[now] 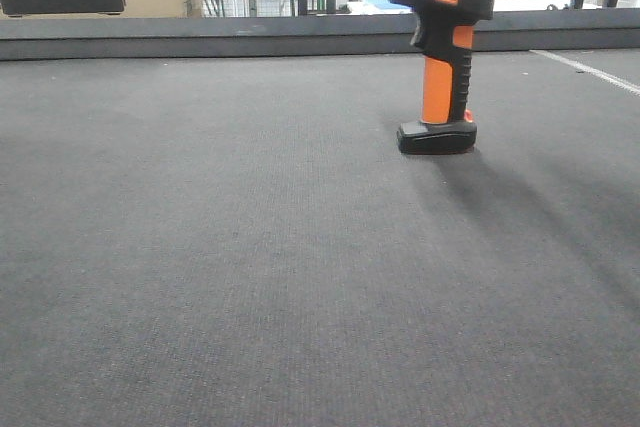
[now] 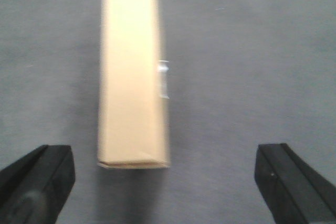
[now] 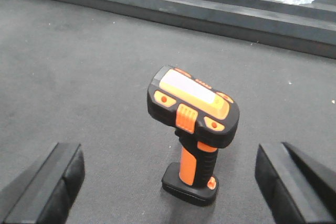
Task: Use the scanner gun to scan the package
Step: 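Lower the left gripper over the cardboard box and grasp it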
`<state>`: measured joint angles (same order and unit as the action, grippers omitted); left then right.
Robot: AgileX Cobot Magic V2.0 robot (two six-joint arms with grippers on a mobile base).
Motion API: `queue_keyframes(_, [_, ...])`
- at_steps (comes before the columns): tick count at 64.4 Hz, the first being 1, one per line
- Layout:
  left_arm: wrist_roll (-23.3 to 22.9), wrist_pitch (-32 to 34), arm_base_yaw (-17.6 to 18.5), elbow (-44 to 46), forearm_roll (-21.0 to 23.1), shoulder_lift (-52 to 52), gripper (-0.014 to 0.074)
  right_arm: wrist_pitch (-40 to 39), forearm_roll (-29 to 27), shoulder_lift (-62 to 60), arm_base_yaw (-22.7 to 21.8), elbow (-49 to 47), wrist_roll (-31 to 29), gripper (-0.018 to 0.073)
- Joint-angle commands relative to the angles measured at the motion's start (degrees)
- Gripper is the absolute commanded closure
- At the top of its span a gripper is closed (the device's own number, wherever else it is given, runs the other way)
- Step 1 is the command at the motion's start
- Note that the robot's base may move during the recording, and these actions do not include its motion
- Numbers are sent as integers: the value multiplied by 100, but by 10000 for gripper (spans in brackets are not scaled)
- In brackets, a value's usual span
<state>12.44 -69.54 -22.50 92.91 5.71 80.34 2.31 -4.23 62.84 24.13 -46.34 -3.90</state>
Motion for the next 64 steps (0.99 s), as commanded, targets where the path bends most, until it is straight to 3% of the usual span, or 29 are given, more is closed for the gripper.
queue_keyframes(1, [73,-42,-55,300,-155,395,-4,-165,50,-1,1,-52,-8,-10])
queue_keyframes(12, [140,-42,-44,802,-241,1217,-4,-165,50,-1,1,-52,-8,-10])
queue_keyframes(20, [453,-42,-2,907,-8,1606,-4,-174,50,-1,1,-52,-8,-10])
queue_keyframes(64, [453,-42,11,893,71,2720,-4,-397,50,-1,1,-52,-8,-10])
